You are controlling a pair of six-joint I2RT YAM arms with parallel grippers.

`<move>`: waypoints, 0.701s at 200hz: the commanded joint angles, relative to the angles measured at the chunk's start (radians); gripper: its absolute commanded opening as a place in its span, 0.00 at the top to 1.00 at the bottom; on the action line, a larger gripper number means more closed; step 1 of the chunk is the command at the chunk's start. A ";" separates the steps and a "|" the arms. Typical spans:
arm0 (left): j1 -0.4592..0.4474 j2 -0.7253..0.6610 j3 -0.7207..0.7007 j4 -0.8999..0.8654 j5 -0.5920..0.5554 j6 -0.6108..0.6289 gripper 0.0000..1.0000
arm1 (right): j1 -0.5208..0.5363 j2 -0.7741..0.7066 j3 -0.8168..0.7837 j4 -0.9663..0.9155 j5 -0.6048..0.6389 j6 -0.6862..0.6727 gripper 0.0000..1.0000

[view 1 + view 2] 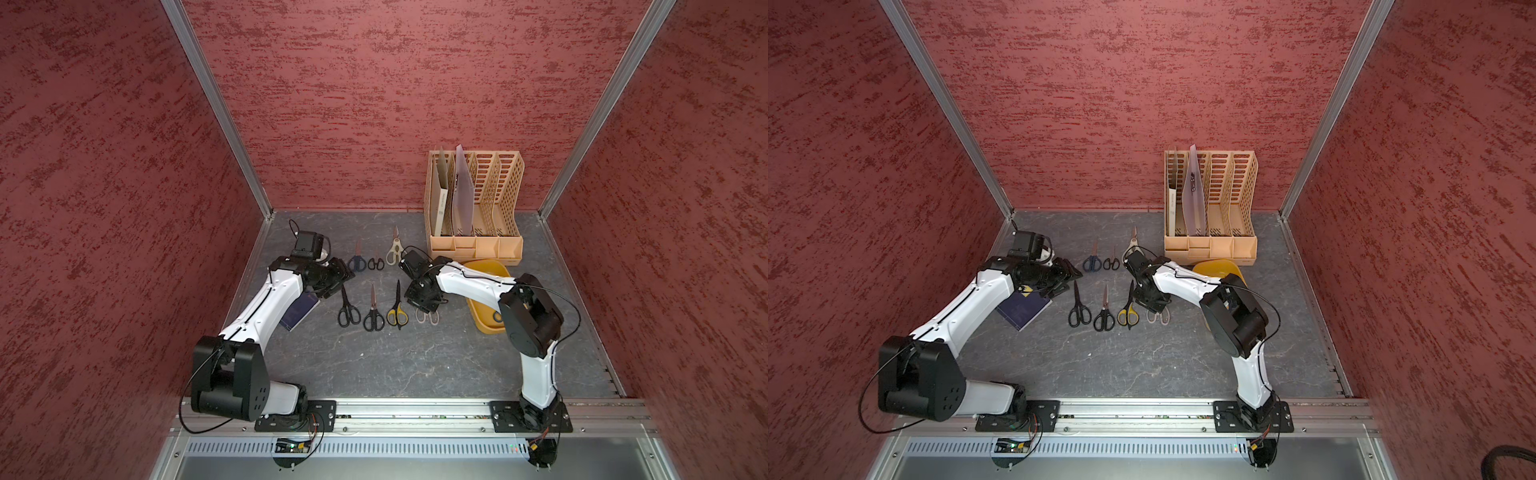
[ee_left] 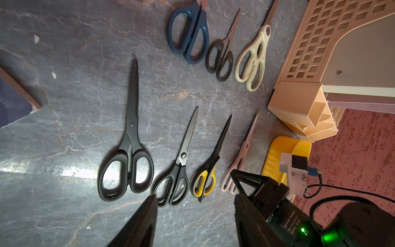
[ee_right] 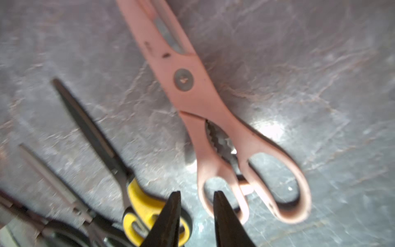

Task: Take the scissors out of the storage box
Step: Place the scissors at the center of the board, then adjust the storage box at the center of the board.

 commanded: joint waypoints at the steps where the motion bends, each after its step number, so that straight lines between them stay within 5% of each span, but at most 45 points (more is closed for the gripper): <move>1: 0.000 0.009 0.039 -0.006 -0.010 0.018 0.39 | -0.016 -0.125 0.058 -0.010 0.043 -0.224 0.65; 31: -0.015 0.027 0.056 -0.006 -0.012 0.025 0.39 | -0.056 -0.199 0.097 -0.097 0.076 -0.647 0.63; 52: -0.031 0.053 0.074 -0.004 -0.015 0.026 0.39 | -0.110 -0.251 0.079 -0.158 0.076 -0.840 0.52; 89: -0.079 0.099 0.127 -0.004 -0.022 0.022 0.39 | -0.269 -0.286 0.019 -0.190 -0.081 -0.945 0.35; 140: -0.128 0.125 0.174 -0.020 -0.045 0.019 0.39 | -0.310 -0.209 -0.041 -0.148 -0.040 -0.973 0.36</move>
